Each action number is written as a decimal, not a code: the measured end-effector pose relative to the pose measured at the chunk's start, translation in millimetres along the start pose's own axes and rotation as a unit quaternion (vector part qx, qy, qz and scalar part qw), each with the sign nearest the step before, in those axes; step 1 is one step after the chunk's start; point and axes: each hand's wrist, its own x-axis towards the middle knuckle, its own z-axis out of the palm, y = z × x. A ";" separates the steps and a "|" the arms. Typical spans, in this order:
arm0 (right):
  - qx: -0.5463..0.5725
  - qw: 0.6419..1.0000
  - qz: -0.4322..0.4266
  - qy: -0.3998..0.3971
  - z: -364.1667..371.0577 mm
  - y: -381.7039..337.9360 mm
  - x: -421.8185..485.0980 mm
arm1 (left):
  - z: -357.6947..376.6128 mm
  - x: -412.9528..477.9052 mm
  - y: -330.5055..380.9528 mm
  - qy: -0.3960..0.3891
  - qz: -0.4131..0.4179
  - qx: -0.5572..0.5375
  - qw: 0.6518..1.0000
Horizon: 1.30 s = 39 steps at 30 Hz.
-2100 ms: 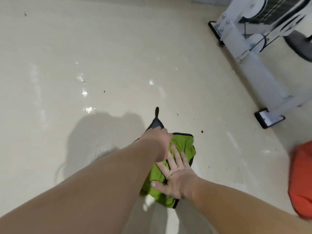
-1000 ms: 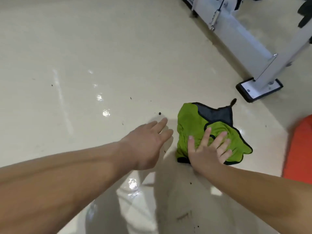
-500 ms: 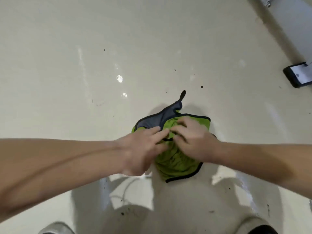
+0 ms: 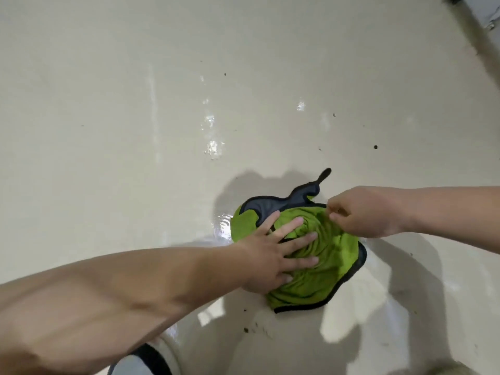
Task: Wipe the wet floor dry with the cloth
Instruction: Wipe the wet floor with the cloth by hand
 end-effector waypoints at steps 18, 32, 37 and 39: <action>-0.031 0.968 -0.219 0.115 -42.8 -293.7 119.2 | 142.8 -308.5 -24.7 0.027 -0.495 -0.248 0.833; -0.002 0.965 -0.234 0.115 -50.8 -447.9 170.4 | 182.1 -364.8 -96.8 0.120 -0.674 -0.304 0.662; -0.092 0.967 -0.217 0.102 -57.1 -498.6 188.0 | 222.1 -444.6 -102.5 0.144 -0.613 -0.290 0.721; -0.082 0.974 -0.197 0.074 -63.8 -520.8 193.7 | 238.6 -471.1 -117.8 0.148 -0.687 -0.307 0.641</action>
